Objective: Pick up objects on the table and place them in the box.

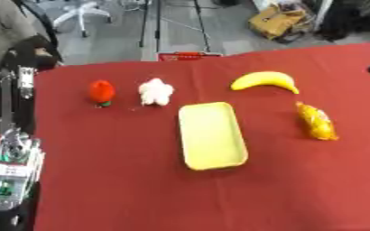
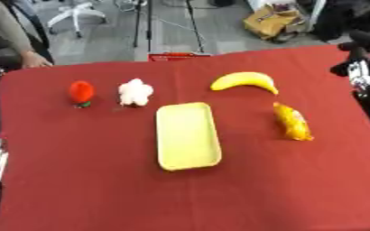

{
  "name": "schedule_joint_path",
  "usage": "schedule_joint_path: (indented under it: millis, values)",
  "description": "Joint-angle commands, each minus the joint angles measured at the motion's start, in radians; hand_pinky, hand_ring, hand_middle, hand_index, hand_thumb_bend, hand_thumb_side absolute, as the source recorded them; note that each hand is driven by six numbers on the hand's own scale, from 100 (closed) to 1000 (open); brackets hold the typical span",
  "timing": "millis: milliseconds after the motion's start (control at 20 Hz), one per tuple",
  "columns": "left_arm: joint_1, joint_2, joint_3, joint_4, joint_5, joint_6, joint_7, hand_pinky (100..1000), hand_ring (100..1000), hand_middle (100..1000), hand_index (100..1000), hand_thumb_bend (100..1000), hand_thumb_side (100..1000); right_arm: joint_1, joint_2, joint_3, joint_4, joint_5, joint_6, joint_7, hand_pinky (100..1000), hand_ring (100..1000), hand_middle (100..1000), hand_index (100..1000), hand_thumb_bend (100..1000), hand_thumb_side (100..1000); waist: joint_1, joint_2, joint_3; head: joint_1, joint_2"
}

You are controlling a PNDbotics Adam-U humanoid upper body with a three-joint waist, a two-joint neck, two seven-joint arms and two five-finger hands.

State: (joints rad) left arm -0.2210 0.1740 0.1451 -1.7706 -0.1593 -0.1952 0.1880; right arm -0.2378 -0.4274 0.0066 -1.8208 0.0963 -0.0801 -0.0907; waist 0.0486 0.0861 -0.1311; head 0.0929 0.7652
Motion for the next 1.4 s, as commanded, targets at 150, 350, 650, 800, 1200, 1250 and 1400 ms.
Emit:
schedule_joint_path:
  millis: [150,350,650,800,1200,1250,1400]
  values:
    - [-0.007,0.009,0.004,-0.021,-0.003,0.000,0.000,688,628,719,801,593,894,-0.011,-0.010,-0.005,-0.009,0.009,-0.001,0.002,673,617,753,904,100,744,-0.015,-0.015,-0.001,0.002,0.005]
    - [-0.007,0.010,0.004,-0.020,-0.003,0.001,0.000,688,628,719,801,595,893,-0.012,-0.012,-0.006,-0.008,0.011,0.000,0.002,671,620,755,904,100,744,-0.015,-0.015,0.000,0.002,0.005]
    - [-0.006,0.011,0.003,-0.019,-0.003,0.001,-0.001,688,627,719,801,595,893,-0.027,-0.038,-0.013,0.024,0.067,0.062,-0.015,666,624,757,902,108,723,-0.016,-0.016,0.001,0.001,0.005]
    - [-0.005,0.012,0.003,-0.018,-0.003,0.001,-0.001,688,627,719,802,595,893,-0.038,-0.074,-0.018,0.062,0.136,0.107,-0.007,673,659,785,921,163,696,-0.017,-0.017,0.002,0.001,0.005]
    - [-0.005,0.014,0.000,-0.015,-0.002,0.001,-0.005,688,627,719,802,595,893,-0.089,-0.155,0.013,0.209,0.463,0.135,0.189,734,777,880,950,309,645,-0.018,-0.019,0.006,-0.003,0.005]
    - [-0.005,0.014,-0.001,-0.015,-0.002,0.001,-0.005,688,627,719,802,595,893,-0.100,-0.161,0.018,0.232,0.491,0.130,0.216,736,781,884,951,315,643,-0.018,-0.020,0.006,-0.004,0.005]
    - [-0.004,0.014,0.000,-0.015,-0.002,0.001,-0.005,688,627,719,802,595,892,-0.121,-0.171,0.024,0.284,0.545,0.116,0.263,745,794,894,953,385,640,-0.018,-0.021,0.008,-0.004,0.005]
